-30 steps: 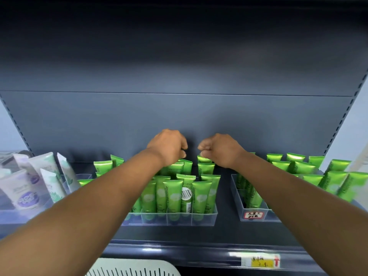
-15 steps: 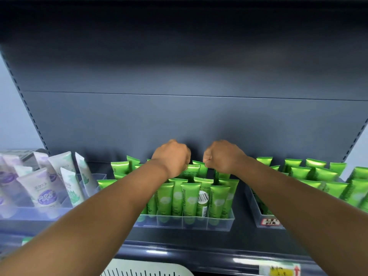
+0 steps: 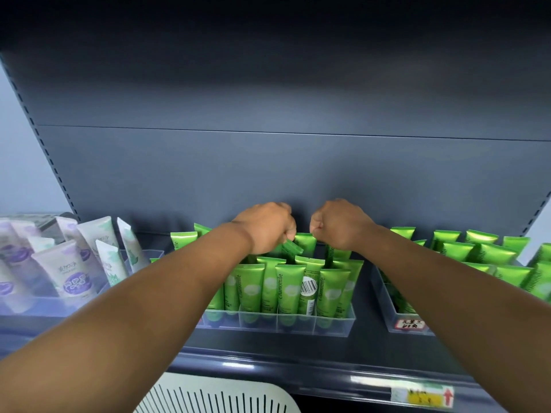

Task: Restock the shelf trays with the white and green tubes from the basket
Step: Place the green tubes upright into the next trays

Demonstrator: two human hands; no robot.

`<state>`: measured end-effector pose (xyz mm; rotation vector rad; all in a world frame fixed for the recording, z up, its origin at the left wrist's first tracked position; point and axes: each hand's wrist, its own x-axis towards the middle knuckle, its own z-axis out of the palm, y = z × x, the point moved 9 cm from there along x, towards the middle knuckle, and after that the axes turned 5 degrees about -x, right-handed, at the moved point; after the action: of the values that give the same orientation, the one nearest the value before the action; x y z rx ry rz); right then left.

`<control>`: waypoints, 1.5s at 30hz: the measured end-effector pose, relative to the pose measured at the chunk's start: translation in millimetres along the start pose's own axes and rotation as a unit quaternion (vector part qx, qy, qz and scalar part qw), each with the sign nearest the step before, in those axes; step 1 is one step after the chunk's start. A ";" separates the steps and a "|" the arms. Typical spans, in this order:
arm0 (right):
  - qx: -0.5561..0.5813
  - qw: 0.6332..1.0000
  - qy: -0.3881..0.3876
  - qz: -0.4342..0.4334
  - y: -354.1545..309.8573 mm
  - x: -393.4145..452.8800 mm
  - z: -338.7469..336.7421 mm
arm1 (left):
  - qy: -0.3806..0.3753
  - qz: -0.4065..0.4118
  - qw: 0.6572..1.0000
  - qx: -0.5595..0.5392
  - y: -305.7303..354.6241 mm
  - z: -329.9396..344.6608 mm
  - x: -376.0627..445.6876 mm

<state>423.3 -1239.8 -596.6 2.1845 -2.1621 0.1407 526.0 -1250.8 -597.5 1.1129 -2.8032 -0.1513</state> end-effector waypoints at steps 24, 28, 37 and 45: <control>0.035 0.999 0.011 -0.003 -4.5 -3.2 -0.2 | -0.019 -0.126 0.991 -0.032 0.9 7.0 -1.7; 0.035 0.999 0.003 0.000 -0.9 -2.2 0.8 | -0.001 -0.141 0.988 -0.059 -3.2 7.0 -3.4; 0.019 1.000 0.016 0.011 0.4 0.0 5.5 | 0.051 -0.197 0.977 -0.069 -14.5 0.8 -13.0; 0.016 0.999 0.031 0.013 5.6 1.0 -3.7 | 0.100 -0.236 0.961 -0.102 -23.6 -10.7 -19.7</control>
<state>417.6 -1240.5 -592.9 2.1392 -2.1705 0.2433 557.7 -1254.9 -591.7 1.6164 -2.2434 -0.3413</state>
